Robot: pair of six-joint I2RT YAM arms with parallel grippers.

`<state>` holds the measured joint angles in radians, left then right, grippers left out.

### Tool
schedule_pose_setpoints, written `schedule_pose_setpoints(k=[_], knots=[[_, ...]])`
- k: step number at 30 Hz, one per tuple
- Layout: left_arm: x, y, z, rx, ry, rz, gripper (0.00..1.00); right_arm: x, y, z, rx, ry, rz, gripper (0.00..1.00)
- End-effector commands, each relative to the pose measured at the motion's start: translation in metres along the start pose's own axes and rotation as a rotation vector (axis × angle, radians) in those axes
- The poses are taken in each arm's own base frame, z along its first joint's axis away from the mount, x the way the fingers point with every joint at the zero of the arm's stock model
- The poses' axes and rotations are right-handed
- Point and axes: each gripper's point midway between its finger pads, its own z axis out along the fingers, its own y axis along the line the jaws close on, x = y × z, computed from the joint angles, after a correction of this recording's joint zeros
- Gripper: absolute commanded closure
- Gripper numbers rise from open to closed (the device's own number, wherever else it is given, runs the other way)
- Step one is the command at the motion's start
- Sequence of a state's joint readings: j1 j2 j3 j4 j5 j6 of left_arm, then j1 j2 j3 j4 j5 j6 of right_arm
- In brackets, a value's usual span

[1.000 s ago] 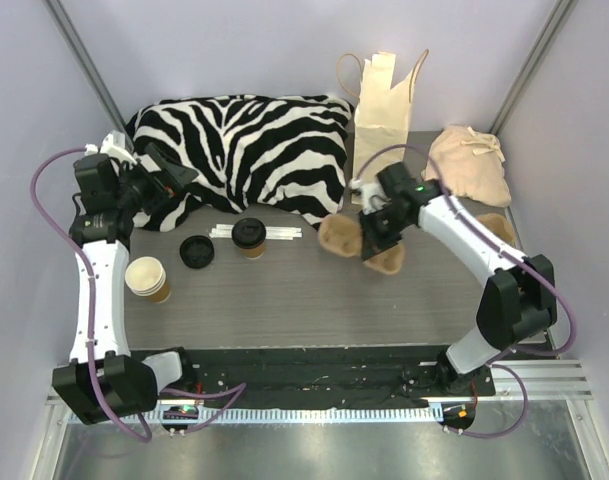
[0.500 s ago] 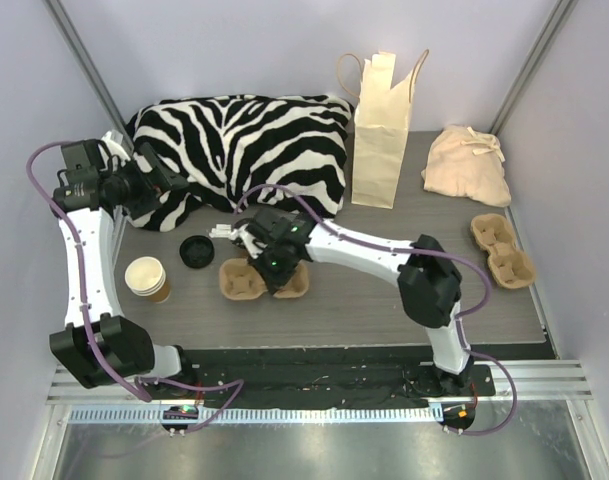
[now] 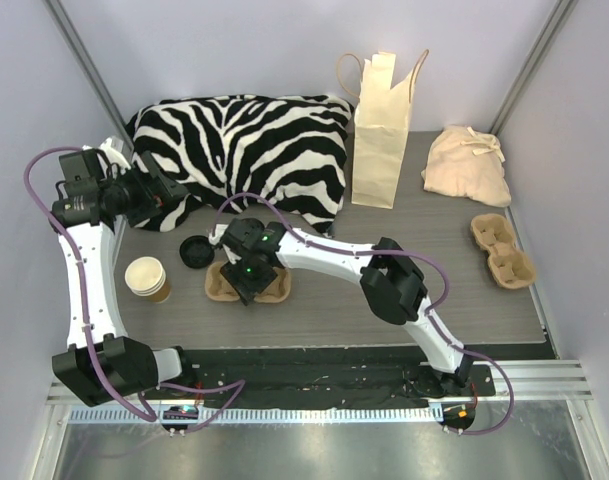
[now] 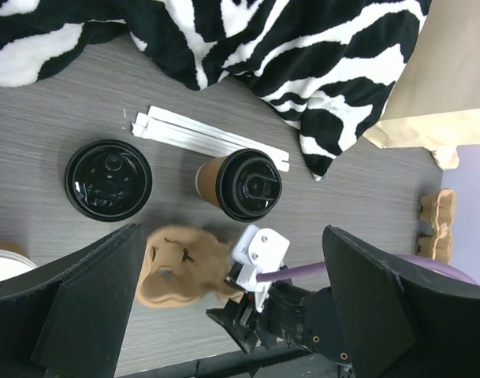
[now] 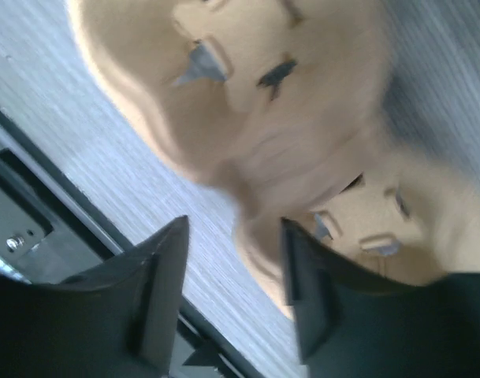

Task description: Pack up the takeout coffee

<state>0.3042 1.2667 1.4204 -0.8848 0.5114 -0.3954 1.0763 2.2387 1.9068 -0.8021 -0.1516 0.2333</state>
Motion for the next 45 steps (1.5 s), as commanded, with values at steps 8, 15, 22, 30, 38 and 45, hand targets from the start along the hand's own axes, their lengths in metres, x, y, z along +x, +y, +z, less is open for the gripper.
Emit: schedule_pose_setpoints(k=[8,15,22,30,38,45], knots=[[-0.004,-0.017,-0.017,0.064,-0.031,0.037,0.00,-0.018,0.016,-0.177,-0.207,-0.228,-0.312,0.18],[0.006,-0.038,-0.015,0.212,0.001,0.013,0.00,-0.073,-0.164,-0.323,0.188,-0.519,-0.204,0.03],[0.011,-0.045,-0.014,0.276,-0.003,-0.011,0.00,-0.080,-0.256,-0.386,0.514,-0.524,-0.303,0.00],[0.017,-0.044,-0.021,0.262,-0.028,0.030,0.00,-0.075,-0.297,-0.370,0.625,-0.408,-0.420,0.00],[0.020,-0.042,-0.021,0.266,-0.033,0.058,0.00,-0.062,-0.342,-0.351,0.655,-0.296,-0.444,0.00],[0.022,-0.039,-0.020,0.253,-0.029,0.066,0.00,-0.038,-0.321,-0.344,0.546,-0.244,-0.448,0.56]])
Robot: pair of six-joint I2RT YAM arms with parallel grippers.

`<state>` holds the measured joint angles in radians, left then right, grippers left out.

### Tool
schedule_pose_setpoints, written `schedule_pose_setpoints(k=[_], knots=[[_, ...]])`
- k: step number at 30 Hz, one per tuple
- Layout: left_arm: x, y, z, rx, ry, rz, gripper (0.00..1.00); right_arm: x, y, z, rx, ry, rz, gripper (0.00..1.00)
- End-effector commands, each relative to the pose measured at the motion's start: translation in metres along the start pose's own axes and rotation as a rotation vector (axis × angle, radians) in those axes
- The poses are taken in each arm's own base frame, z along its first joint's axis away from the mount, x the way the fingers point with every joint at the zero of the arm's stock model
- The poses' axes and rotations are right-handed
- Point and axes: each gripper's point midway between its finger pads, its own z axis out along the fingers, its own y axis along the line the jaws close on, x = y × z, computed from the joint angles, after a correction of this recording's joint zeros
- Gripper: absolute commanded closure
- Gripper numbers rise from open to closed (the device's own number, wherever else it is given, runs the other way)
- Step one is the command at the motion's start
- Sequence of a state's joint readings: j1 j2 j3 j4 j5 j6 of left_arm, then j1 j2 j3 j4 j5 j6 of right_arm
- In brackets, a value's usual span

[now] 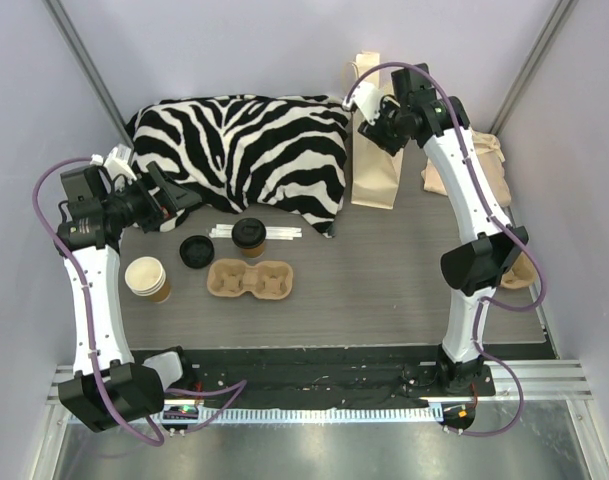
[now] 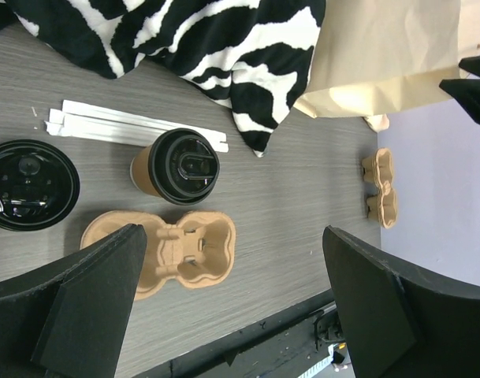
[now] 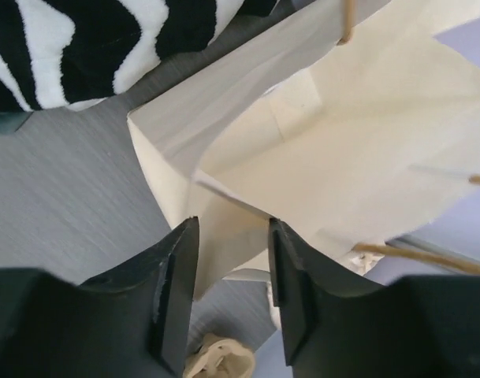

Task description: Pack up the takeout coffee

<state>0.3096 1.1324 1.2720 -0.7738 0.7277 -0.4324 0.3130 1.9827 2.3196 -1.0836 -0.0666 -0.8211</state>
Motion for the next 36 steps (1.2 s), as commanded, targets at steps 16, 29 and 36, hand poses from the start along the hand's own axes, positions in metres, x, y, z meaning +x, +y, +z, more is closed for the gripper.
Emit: schedule_pose_setpoints(k=[16,29,36], knots=[[-0.007,-0.010,0.000,0.062,-0.036,0.013,0.00,-0.008,0.030,-0.107,-0.063,-0.054,0.030,0.99],[-0.002,-0.013,-0.001,0.085,-0.037,0.016,0.00,-0.033,0.004,-0.095,0.030,-0.145,0.035,0.00],[-0.001,-0.007,0.002,0.069,-0.031,0.012,0.00,-0.039,-0.006,-0.053,0.027,-0.143,-0.044,0.00]])
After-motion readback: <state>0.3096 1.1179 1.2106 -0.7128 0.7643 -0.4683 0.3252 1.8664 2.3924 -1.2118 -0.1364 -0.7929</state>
